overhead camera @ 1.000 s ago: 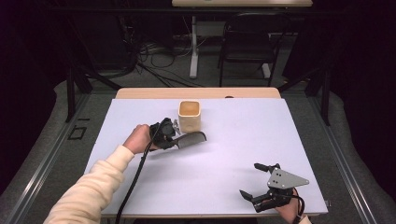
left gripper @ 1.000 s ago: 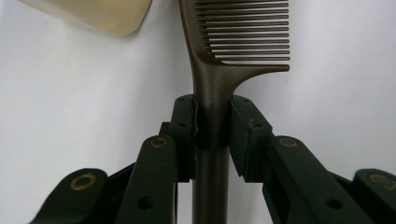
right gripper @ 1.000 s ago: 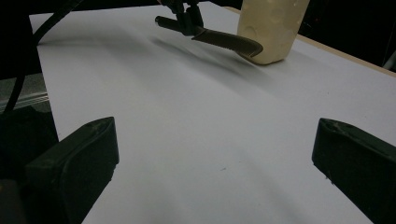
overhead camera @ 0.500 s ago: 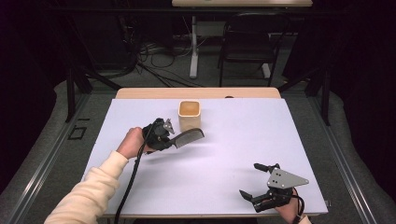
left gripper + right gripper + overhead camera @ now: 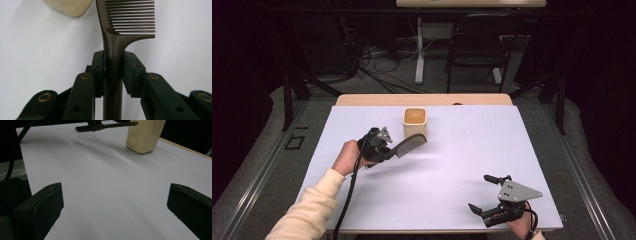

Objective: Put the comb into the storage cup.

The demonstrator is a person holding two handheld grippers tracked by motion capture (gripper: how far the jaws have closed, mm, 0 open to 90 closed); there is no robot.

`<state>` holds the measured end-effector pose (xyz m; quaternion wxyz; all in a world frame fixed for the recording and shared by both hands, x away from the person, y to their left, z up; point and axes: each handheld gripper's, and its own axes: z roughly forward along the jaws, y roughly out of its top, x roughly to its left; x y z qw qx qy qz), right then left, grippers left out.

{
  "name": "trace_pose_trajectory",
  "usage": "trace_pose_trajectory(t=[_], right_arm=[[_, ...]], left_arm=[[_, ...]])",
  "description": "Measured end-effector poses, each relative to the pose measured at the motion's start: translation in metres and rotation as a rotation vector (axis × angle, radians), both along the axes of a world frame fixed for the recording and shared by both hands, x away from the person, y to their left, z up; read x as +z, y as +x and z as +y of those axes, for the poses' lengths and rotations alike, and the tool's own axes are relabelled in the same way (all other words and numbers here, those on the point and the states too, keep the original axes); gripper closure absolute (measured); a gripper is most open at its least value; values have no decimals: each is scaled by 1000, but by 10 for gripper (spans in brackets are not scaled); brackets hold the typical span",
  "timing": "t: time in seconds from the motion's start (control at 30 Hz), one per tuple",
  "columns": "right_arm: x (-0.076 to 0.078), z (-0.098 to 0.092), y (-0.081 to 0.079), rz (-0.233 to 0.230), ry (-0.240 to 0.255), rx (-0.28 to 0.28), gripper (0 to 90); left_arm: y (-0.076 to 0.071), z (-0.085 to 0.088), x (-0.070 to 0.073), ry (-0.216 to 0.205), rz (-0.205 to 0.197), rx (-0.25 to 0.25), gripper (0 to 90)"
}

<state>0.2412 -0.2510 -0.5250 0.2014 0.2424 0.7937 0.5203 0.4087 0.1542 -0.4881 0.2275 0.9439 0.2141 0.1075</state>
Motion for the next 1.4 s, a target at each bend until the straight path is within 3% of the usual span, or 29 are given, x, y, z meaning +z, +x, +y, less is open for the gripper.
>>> trace_pose_trajectory(t=[0.6, 0.67, 0.77, 1.4], right_arm=[[0, 0, 0, 3, -1, 1, 1], [0, 0, 0, 2, -2, 0, 1], [0, 1, 0, 3, -3, -2, 1], [-1, 0, 0, 8, -5, -2, 1]], left_arm=[[-12, 18, -3, -143, -39, 77, 722], [-13, 20, -3, -140, -56, 118, 722], [-13, 24, -3, -178, -59, 141, 722], [-17, 39, 2, -306, -92, 183, 722]])
